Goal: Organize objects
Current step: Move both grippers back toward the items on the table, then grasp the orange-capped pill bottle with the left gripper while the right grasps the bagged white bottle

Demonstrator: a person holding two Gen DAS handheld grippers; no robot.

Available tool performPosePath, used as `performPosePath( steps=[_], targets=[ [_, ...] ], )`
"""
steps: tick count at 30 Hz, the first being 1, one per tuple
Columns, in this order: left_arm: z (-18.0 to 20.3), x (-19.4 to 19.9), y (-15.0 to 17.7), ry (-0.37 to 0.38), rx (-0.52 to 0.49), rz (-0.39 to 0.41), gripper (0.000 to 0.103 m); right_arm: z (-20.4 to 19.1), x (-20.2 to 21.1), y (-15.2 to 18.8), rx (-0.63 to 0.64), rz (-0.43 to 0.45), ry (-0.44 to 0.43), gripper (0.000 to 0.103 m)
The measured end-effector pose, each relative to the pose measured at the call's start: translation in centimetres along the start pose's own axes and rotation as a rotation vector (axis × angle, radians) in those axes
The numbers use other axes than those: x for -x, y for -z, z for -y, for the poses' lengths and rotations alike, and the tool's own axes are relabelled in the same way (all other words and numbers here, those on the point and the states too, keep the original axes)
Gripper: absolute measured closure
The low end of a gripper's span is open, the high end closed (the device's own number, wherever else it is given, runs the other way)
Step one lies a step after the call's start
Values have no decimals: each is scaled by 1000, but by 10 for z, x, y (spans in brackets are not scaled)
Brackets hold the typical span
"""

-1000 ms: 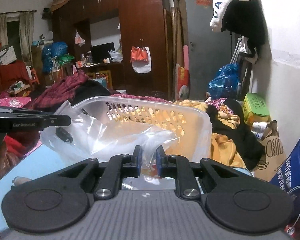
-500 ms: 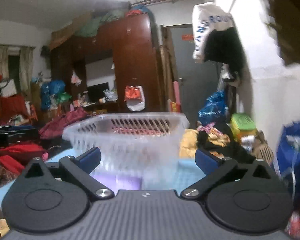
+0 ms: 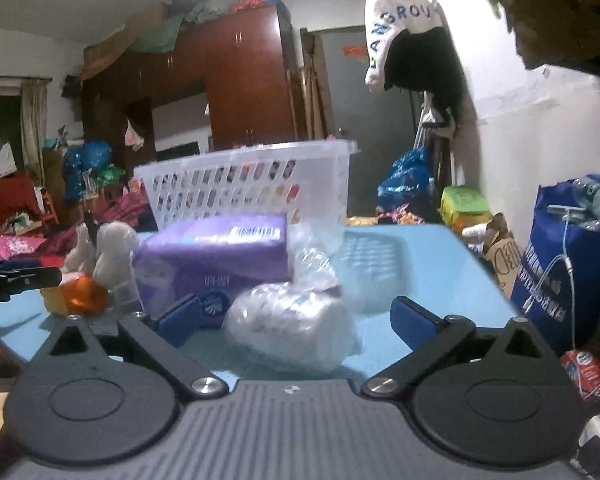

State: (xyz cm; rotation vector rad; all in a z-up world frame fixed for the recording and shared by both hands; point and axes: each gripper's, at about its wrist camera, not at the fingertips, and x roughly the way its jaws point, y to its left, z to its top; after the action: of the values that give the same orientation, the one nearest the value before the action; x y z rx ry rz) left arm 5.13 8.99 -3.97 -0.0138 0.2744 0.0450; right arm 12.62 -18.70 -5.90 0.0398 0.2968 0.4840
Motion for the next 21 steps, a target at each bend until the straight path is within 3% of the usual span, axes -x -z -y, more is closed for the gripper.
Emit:
performPosePath(
  steps=[6, 11, 15, 21],
  targets=[
    [-3, -12, 15, 45, 18, -45, 14, -2, -13, 6, 22, -28, -28, 2],
    [3, -16, 16, 51, -11, -47, 14, -2, -14, 10, 52, -44, -39, 18],
    [7, -17, 20, 56, -44, -50, 15, 0, -10, 12, 65, -36, -50, 26],
    [5, -8, 23, 67, -51, -29, 29, -1, -3, 12, 79, -28, -69, 31]
  ],
)
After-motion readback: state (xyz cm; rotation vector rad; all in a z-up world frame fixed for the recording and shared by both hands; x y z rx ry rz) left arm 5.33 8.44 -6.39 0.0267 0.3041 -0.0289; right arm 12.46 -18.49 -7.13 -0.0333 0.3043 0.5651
